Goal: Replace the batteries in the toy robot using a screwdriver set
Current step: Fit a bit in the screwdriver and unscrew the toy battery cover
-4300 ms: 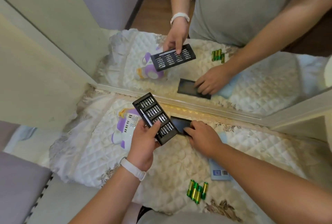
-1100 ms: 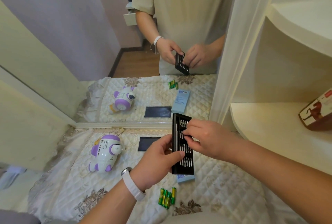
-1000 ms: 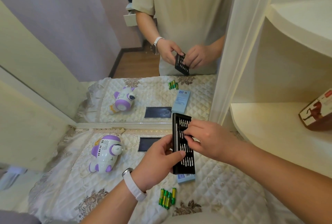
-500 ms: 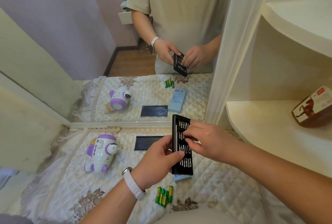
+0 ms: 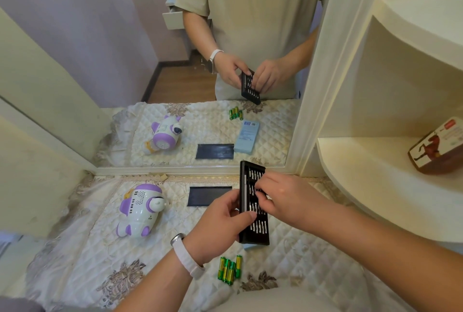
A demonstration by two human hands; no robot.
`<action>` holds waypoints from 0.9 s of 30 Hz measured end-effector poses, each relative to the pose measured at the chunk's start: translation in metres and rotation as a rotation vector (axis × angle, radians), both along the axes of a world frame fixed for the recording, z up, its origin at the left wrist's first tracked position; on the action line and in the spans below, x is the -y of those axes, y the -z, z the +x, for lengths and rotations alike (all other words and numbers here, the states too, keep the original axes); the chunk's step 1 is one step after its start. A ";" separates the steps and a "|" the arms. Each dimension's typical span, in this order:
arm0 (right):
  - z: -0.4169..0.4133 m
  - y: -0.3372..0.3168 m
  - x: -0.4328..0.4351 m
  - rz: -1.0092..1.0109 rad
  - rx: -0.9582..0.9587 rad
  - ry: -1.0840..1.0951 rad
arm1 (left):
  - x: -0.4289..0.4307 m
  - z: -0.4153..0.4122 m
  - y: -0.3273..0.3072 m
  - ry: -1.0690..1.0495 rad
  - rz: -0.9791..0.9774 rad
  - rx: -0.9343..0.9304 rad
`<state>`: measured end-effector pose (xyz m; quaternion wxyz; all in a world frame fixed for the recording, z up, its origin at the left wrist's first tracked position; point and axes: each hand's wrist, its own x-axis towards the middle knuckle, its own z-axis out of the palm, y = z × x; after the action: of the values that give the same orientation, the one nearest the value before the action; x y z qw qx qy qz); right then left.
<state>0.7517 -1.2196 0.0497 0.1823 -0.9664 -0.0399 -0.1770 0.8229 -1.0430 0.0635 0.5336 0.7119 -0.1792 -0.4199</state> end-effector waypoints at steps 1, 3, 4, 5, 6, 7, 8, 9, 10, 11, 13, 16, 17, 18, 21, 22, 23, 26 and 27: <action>0.000 0.000 -0.001 0.002 -0.006 -0.001 | 0.000 0.000 0.001 -0.008 -0.003 -0.009; 0.000 0.001 -0.002 0.001 -0.012 -0.001 | -0.001 -0.001 0.002 -0.024 -0.001 -0.026; 0.000 0.001 -0.002 0.002 -0.013 -0.001 | -0.002 -0.001 0.002 -0.025 0.000 -0.027; -0.001 0.002 -0.003 0.004 -0.011 -0.002 | -0.003 -0.001 0.002 -0.025 -0.002 -0.027; -0.001 0.002 -0.004 0.008 -0.005 -0.005 | -0.003 -0.001 0.001 -0.027 -0.004 -0.029; -0.002 0.001 -0.005 0.013 0.000 -0.009 | -0.004 -0.002 0.001 -0.028 -0.007 -0.032; -0.002 0.001 -0.005 0.019 -0.003 -0.013 | -0.005 -0.002 0.000 -0.030 -0.011 -0.035; -0.002 0.000 -0.006 0.027 -0.014 -0.017 | -0.006 -0.002 0.000 -0.031 -0.014 -0.035; -0.002 -0.001 -0.006 0.034 -0.028 -0.023 | -0.007 -0.002 0.000 -0.034 -0.014 -0.033; -0.002 -0.002 -0.007 0.040 -0.045 -0.029 | -0.007 -0.003 0.001 -0.038 -0.012 -0.031; -0.002 -0.003 -0.007 0.046 -0.082 -0.037 | -0.009 -0.004 0.001 -0.037 -0.007 -0.027; -0.002 -0.004 -0.005 0.038 -0.143 -0.047 | -0.009 -0.007 0.002 -0.015 -0.004 -0.022; -0.003 -0.005 -0.004 0.026 -0.161 -0.048 | -0.009 -0.008 0.001 -0.007 -0.005 -0.019; -0.003 -0.005 -0.003 0.017 -0.170 -0.048 | -0.009 -0.009 0.000 0.002 -0.003 -0.016; -0.003 -0.005 -0.005 0.008 -0.129 -0.036 | -0.009 -0.009 -0.001 0.029 -0.002 0.010; -0.003 -0.005 -0.006 0.011 -0.101 -0.033 | -0.009 -0.009 -0.002 0.032 -0.002 0.018; -0.004 -0.004 -0.007 0.019 -0.078 -0.030 | -0.009 -0.009 -0.002 0.033 -0.001 0.026; -0.007 0.000 -0.012 0.051 -0.025 -0.006 | -0.010 -0.008 -0.002 0.031 0.003 0.050; -0.008 0.001 -0.013 0.064 -0.011 0.004 | -0.010 -0.008 -0.001 0.025 0.003 0.053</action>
<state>0.7434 -1.2065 0.0483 0.2128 -0.9611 -0.0311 -0.1732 0.8153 -1.0330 0.0649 0.5224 0.7212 -0.2018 -0.4079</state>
